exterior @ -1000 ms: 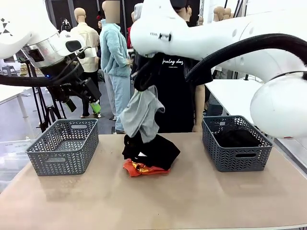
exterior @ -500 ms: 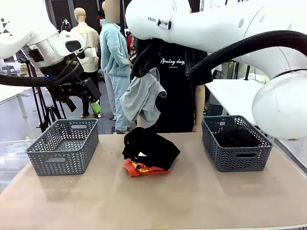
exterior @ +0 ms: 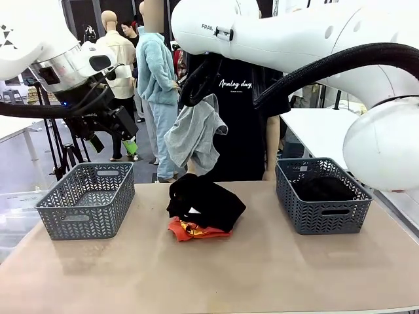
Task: Sort the tops and bottoms.
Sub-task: Sort the clothes according to human instructions.
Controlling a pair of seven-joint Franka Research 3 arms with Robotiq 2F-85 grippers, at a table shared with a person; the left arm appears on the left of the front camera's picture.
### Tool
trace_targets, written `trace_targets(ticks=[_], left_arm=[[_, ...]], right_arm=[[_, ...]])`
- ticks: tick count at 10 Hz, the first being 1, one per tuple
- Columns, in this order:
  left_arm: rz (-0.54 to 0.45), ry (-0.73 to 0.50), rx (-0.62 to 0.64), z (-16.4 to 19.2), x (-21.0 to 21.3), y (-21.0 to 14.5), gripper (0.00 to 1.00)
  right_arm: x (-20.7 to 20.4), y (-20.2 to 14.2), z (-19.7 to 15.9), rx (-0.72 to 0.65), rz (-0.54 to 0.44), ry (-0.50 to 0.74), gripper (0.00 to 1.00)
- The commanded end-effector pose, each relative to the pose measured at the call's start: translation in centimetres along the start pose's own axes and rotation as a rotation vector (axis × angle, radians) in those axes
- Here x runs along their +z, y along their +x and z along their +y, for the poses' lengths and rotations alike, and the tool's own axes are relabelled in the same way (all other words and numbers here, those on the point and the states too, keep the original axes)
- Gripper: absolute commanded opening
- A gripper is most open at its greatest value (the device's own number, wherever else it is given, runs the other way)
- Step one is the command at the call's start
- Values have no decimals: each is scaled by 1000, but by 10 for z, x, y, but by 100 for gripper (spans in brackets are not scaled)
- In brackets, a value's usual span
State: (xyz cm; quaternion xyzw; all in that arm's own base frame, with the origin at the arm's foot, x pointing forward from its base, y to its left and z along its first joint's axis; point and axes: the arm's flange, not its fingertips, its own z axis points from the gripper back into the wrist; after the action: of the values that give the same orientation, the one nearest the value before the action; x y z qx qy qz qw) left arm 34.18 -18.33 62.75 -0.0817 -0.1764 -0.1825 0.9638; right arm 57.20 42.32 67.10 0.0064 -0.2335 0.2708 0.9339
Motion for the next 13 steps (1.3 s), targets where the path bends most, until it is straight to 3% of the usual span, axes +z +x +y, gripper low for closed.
trace_targets(ticks=[1,13], left_arm=[[2,-6,2,3,0,-2,100],[2,-6,2,3,0,-2,100]], right_arm=[[1,2,1,5,-19,7,0],[1,2,1,5,-19,7,0]])
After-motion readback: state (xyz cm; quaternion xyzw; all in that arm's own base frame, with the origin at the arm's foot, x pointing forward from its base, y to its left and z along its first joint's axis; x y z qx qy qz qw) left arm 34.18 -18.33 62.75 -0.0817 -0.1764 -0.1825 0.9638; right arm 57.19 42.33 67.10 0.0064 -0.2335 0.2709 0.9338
